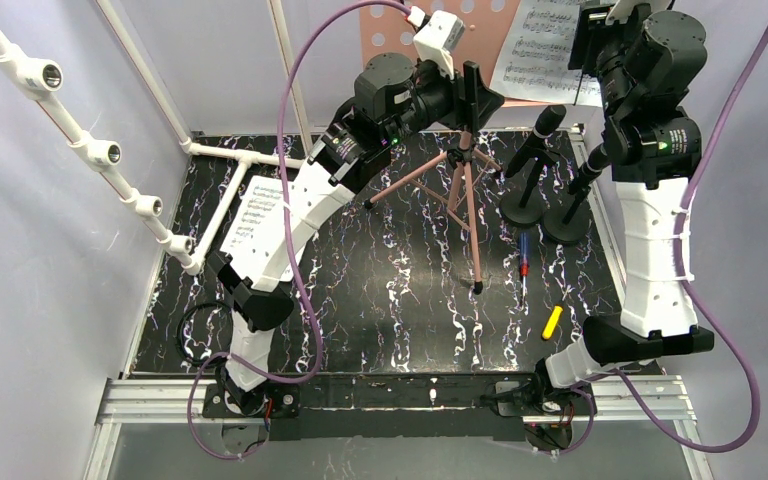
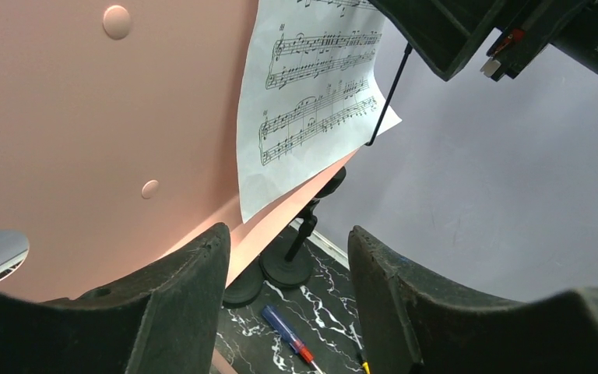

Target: Pack up the instrument practice props

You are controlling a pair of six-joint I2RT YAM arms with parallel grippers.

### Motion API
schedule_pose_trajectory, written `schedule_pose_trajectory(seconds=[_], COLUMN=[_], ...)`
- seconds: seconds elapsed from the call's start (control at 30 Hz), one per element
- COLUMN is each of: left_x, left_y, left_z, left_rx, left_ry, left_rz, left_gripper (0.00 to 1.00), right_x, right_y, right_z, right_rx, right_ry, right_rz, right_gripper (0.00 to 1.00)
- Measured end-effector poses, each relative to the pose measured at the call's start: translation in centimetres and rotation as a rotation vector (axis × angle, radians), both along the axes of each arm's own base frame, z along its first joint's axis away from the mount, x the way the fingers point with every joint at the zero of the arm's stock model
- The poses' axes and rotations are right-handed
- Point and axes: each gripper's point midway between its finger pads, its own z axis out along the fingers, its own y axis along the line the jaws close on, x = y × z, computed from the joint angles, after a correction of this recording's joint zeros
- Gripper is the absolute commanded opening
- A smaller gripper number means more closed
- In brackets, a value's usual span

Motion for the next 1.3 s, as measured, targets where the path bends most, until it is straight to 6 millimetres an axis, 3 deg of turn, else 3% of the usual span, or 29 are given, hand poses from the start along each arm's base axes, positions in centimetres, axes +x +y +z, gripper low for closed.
schedule_pose_trajectory(seconds=[0.5, 0.77, 0.93, 1.1, 1.27, 1.3], left_x=[1.3, 2.5, 2.6, 2.7, 2.7, 2.7], left_y=[-0.2, -1.6, -1.8, -1.9, -2.1, -2.1], left_z=[-0.2, -2.1, -1.9, -1.9, -1.4, -1.3], left_rx=[-0.015, -0.008, -0.025, -0.034, -0.052, -0.055], left_ry=[-0.006, 0.015, 0.014, 0.017, 0.005, 0.001], left_rz=[0.05, 0.051, 0.05, 0.049, 0.044, 0.044], left_gripper=[0.49, 0.45, 0.41, 0.3, 0.01, 0.0], right_x=[-0.6, -1.1, -1.0, -0.9, -0.9, -0.9], right_y=[0.8, 1.3, 1.6, 2.0, 2.1, 2.1], right_z=[0.2, 0.2, 0.1, -0.3, -0.3, -0.3], right_rx=[0.013, 0.013, 0.016, 0.023, 0.026, 0.027], right_ry=[-0.007, -0.009, -0.006, 0.002, 0.003, 0.002], right_rz=[0.059, 0.091, 0.107, 0.126, 0.135, 0.135], right_gripper=[0.4, 0.34, 0.33, 0.31, 0.22, 0.2])
